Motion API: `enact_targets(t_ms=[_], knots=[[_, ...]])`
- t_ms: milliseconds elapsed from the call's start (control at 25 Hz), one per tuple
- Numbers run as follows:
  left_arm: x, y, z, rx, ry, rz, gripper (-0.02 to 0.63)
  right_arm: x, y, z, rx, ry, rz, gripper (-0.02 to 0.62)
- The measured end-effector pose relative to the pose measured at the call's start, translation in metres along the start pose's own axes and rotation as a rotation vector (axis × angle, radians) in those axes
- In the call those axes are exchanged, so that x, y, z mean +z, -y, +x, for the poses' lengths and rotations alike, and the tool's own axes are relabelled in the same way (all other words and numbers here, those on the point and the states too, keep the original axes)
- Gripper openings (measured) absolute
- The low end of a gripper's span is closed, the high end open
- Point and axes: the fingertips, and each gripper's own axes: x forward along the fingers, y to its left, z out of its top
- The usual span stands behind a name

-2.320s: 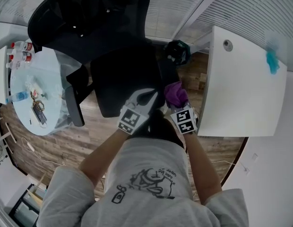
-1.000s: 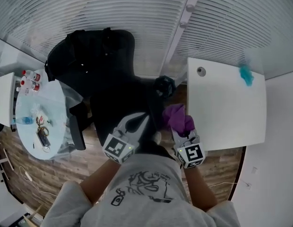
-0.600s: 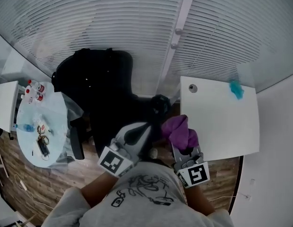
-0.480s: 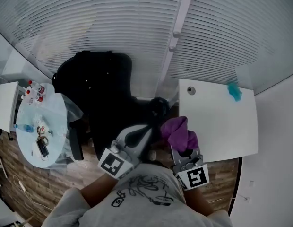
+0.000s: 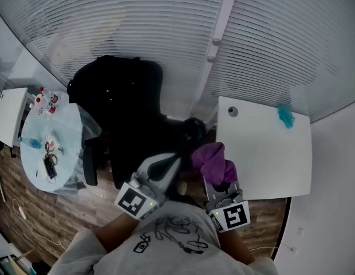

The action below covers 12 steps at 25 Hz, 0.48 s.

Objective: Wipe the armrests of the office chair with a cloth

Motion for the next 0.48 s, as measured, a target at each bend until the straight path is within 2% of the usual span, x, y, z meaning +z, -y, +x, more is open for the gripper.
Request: enact_targets(t_ms=[120, 480], knots=[[-0.001, 0.006, -0.004, 0.032, -0.005, 0.022, 0.002, 0.002, -0.004, -0.004, 0.038, 0.004, 0.006, 0.043], [0.005, -0.001, -0.023, 0.147, 0.021, 0.011, 0.002, 0.011, -0.030, 0.010, 0.153, 0.028, 0.008, 0.043]])
